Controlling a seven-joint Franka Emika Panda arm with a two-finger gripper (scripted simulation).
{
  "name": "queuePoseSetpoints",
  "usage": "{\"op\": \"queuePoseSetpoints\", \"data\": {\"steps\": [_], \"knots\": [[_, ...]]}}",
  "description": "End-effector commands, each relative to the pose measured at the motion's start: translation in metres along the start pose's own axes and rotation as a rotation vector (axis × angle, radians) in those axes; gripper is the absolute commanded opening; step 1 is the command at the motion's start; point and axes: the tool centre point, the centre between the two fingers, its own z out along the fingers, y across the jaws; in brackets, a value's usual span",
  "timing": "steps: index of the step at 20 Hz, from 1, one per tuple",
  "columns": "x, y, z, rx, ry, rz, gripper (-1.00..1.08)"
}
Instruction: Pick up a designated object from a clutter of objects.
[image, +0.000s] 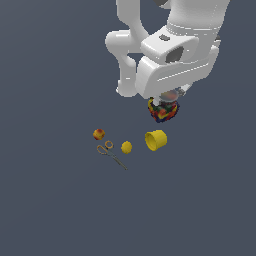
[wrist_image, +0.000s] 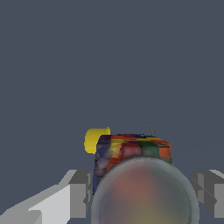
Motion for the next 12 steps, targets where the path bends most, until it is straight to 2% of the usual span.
{"op": "queuePoseSetpoints", "data": {"steps": [1, 12], "knots": [[0.004, 0.0, -0.007, -0.001, 0.004, 0.0, -1.0], [0.016, 0.002, -0.024, -0.001, 0.004, 0.0, -1.0]]}}
